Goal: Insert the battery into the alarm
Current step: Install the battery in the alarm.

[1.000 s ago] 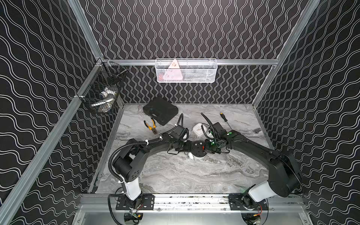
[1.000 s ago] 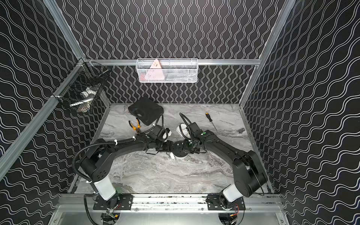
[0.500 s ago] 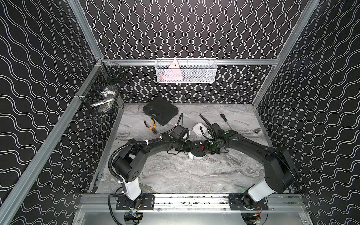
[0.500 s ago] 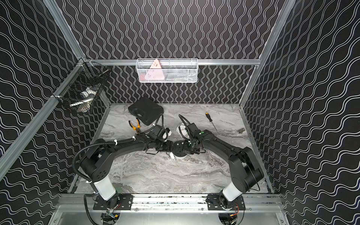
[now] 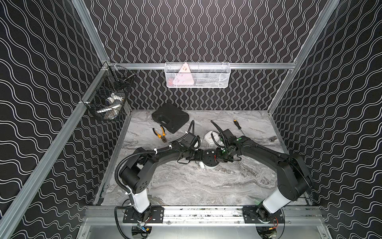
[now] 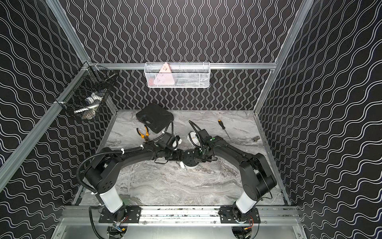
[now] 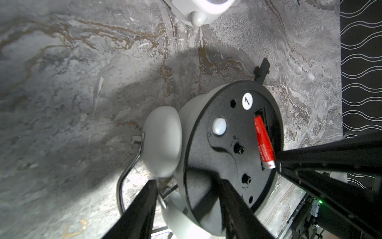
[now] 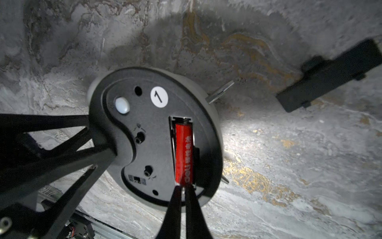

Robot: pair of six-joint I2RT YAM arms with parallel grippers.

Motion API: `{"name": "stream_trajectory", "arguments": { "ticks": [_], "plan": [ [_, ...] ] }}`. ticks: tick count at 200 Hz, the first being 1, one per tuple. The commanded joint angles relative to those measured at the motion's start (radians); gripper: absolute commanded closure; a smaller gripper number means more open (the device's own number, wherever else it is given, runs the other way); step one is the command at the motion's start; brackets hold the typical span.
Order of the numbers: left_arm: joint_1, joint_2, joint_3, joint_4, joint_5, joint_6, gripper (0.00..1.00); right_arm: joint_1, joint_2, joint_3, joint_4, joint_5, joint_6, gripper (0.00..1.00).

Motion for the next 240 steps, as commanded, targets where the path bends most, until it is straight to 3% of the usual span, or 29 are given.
{"name": "stream_trajectory", "arguments": {
  "ticks": [1,109,138,160,182,240],
  "plan": [
    [0.002,0.02,-0.022,-0.243,-0.166,0.033,0.47,0.002,0.016,-0.001,-0.025,0.015,-0.016,0.92],
    [-0.007,0.016,-0.024,-0.236,-0.153,0.04,0.49,0.002,0.146,0.082,-0.126,0.018,-0.031,0.94],
    [-0.006,0.01,-0.025,-0.249,-0.174,0.042,0.49,0.002,0.064,0.089,-0.075,-0.025,-0.027,0.92],
    [-0.006,0.013,-0.025,-0.25,-0.177,0.041,0.48,0.002,0.022,0.12,-0.075,0.019,-0.025,0.92],
    [-0.006,0.018,-0.021,-0.249,-0.175,0.041,0.48,0.001,0.055,0.143,-0.091,0.069,-0.037,0.91],
    [-0.007,0.014,-0.023,-0.248,-0.174,0.041,0.49,-0.001,0.128,0.128,-0.069,0.044,-0.041,0.93]
  ]
}}
